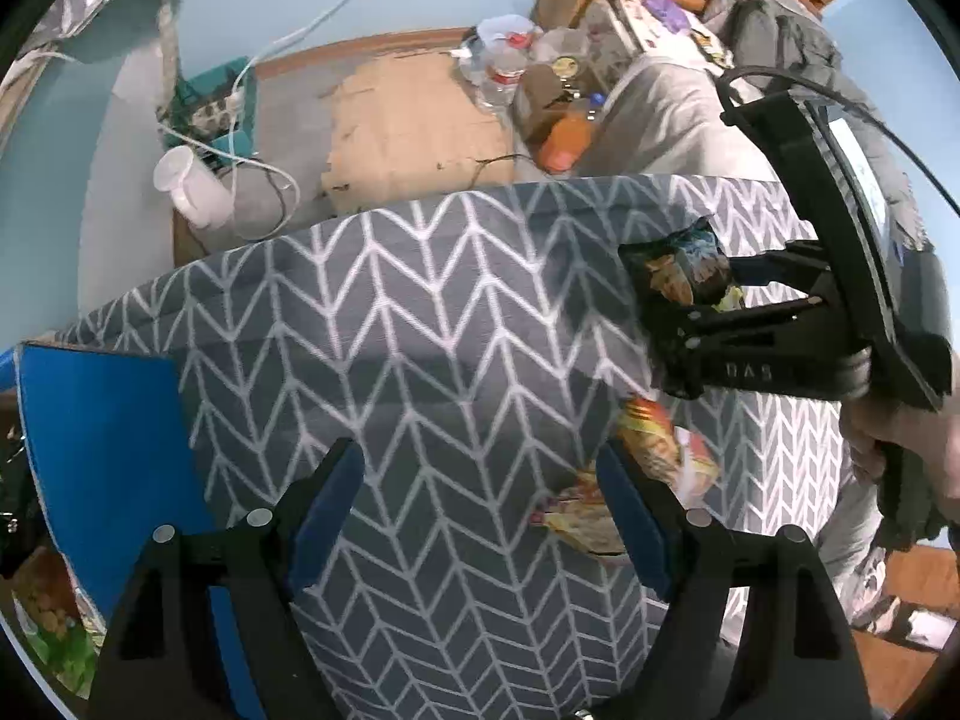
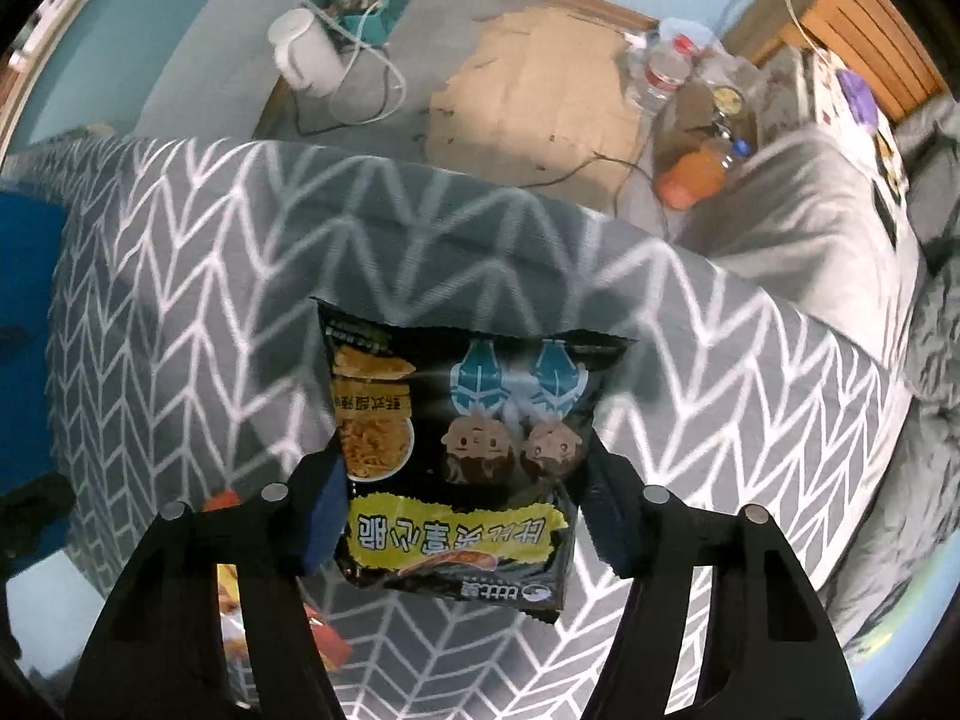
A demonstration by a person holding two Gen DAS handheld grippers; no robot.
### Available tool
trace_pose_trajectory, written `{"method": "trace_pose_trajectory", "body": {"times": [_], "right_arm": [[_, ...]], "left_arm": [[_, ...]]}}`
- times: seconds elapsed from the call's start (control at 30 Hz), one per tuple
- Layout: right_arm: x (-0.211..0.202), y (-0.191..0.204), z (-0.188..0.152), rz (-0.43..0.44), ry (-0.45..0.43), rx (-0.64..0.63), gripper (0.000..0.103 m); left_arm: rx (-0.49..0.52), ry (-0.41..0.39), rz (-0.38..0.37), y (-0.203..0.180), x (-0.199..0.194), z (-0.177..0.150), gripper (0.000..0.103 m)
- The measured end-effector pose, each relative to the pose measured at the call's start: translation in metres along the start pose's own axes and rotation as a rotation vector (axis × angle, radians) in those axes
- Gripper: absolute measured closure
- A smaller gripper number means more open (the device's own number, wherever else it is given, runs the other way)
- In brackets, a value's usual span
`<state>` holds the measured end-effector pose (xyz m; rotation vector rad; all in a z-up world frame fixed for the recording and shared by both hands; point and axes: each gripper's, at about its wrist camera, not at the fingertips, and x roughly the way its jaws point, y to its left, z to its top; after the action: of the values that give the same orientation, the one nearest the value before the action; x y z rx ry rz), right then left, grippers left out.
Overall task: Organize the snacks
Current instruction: 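Grasp the black bag with the right gripper while the left grasps the orange-striped bag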
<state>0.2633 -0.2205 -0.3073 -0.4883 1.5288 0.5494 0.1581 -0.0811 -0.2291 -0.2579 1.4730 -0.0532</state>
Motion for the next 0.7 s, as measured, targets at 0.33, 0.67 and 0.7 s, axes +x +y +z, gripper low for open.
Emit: {"method": "trace_pose_trajectory", "body": {"times": [0.33, 0.67, 0.7], "right_arm": [[-0.003, -0.037, -0.053, 0.040, -0.016, 0.166, 0.039], [-0.007, -0.042, -0.110, 0.073, -0.032, 0.292, 0.039], [-0.008, -0.044, -0.114, 0.079, -0.035, 0.310, 0.039]], "left_arm": [[0.144, 0.005, -0.093, -0.044, 0.001, -0.009, 0.017], [0.263, 0.063, -0.149, -0.077, 0.016, -0.023, 0.017], [0.269, 0.073, -0.146, -0.080, 0.020, -0.023, 0.017]]}}
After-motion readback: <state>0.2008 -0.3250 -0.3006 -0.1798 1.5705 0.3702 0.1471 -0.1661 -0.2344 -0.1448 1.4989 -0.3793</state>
